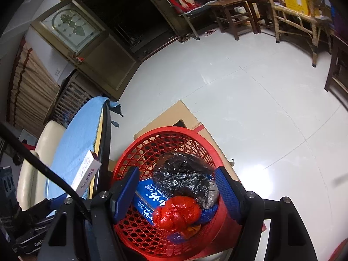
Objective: Collect trash
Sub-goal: 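Open the right tool to drop the red bag into the wastebasket, then open the left tool to drop the white box into the wastebasket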
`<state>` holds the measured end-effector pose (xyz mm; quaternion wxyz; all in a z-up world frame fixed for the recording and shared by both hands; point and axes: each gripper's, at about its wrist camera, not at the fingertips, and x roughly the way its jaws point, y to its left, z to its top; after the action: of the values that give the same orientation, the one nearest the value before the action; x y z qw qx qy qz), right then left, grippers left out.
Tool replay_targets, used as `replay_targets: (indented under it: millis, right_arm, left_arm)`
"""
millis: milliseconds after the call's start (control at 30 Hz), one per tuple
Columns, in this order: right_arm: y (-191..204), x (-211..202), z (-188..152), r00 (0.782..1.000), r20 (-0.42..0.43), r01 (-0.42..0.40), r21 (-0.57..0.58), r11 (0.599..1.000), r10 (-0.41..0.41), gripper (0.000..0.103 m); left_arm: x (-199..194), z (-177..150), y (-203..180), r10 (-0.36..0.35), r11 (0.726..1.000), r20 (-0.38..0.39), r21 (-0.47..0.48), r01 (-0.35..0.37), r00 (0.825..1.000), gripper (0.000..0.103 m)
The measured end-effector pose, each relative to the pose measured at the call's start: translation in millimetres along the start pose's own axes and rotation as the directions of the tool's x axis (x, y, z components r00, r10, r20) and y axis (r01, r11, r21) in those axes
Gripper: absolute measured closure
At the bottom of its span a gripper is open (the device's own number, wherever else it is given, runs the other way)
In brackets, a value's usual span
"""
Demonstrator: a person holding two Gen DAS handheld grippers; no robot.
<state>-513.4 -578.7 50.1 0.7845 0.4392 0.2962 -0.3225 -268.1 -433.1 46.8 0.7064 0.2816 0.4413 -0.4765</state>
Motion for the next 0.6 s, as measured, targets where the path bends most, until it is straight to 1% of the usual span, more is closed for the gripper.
replay_targets:
  millis: [367, 600]
  right_arm:
    - [-17.1, -4.4, 2.4, 1.000, 0.013, -0.007, 0.054, 0.999, 0.007, 0.028]
    - [-25.8, -14.1, 6.6, 0.999, 0.047, -0.016, 0.080, 0.997, 0.012, 0.028]
  left_arm:
    - [11.2, 5.7, -17.6, -0.011, 0.999, -0.018, 0.031, 0.012, 1.000, 0.048]
    - [18.8, 7.8, -28.9, -0.001, 0.998, -0.025, 0.064, 0.003, 1.000, 0.048]
